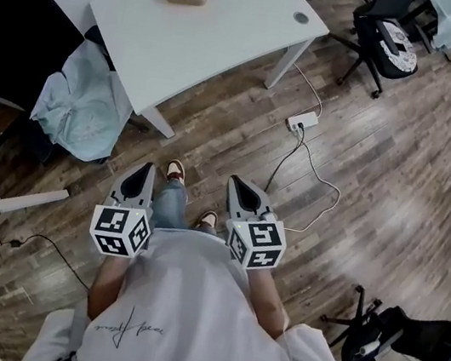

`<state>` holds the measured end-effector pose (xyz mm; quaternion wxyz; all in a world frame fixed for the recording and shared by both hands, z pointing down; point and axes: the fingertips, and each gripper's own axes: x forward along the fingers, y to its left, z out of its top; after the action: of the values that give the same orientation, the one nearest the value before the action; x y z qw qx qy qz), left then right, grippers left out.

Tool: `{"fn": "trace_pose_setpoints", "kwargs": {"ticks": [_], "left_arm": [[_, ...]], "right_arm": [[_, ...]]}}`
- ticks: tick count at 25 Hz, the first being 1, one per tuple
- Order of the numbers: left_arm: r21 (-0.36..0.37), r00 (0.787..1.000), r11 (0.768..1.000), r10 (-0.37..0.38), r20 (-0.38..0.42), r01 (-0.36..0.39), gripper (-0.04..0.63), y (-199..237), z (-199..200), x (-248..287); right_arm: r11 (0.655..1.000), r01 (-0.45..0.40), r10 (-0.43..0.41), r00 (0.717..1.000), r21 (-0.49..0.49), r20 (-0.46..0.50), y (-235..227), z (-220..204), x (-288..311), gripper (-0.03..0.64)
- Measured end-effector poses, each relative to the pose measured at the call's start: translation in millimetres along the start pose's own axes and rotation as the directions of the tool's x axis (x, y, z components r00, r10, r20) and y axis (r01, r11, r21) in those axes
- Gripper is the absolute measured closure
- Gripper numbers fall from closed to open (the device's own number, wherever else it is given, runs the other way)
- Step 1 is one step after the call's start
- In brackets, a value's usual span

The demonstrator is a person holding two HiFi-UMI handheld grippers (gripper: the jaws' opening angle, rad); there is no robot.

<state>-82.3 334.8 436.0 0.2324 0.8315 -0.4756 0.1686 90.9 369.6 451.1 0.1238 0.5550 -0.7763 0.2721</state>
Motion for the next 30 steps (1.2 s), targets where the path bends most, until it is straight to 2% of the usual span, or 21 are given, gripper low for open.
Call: {"fn": "trace_pose_setpoints", "kwargs": {"ticks": [9,18,21,25,30], "left_arm": [[-0.019,0.999,1.000,-0.019,0.037,0.020,0.588,55,46,35],[-0.041,0.996,0.997,-0.059,0.072,0.062,0.588,109,91,64],[-0.044,0.994,0.996,-0.077,0.079,0.081,0.588,123,102,71],[-0.051,0.991,0.993,-0.103,0.088,0.108,0.588,143,112,79],[-0.048,0.989,0.992,-0.113,0.098,0.118,0.588,161,123,87]], "right_arm": [[0.998,-0.001,0.000,1.000,-0.059,-0.027,14,38,66,0.606],[0.998,0.056,-0.057,0.998,-0.042,-0.022,26,78,128,0.606],[0.997,0.064,-0.065,0.998,-0.051,-0.021,31,89,144,0.606],[0.991,0.074,-0.078,0.996,-0.111,-0.030,43,97,167,0.606],[0.991,0.071,-0.076,0.996,-0.113,-0.037,50,105,183,0.606]]}}
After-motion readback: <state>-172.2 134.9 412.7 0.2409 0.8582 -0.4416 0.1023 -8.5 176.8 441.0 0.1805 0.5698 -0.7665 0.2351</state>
